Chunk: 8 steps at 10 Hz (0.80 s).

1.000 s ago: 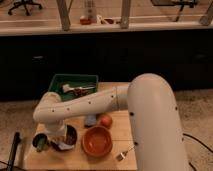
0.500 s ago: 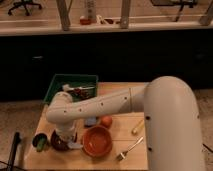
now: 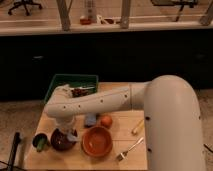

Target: Wipe purple bowl with towel

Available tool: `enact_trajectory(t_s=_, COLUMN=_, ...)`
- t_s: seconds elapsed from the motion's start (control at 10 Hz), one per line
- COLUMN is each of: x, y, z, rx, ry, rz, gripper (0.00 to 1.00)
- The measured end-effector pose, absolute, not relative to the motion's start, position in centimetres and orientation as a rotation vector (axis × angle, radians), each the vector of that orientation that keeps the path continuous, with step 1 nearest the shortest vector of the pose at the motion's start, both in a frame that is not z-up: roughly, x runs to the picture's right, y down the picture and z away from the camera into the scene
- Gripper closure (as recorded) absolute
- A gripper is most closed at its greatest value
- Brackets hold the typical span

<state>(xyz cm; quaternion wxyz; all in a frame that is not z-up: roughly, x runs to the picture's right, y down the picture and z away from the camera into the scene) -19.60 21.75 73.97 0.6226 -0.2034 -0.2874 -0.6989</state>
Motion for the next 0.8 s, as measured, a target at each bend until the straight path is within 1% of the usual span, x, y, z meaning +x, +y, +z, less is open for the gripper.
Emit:
enact_trajectory(t_s=0.4, x=-23.9, y=20.7, z=74.5, rx=-0.424, ry=-0.692, rz=-1.678, gripper=1.00)
enact_trajectory(t_s=0.8, x=-25.9, y=23.1, z=73.1, rx=-0.410, ry=-0.771, rz=-1.754, gripper=1.00)
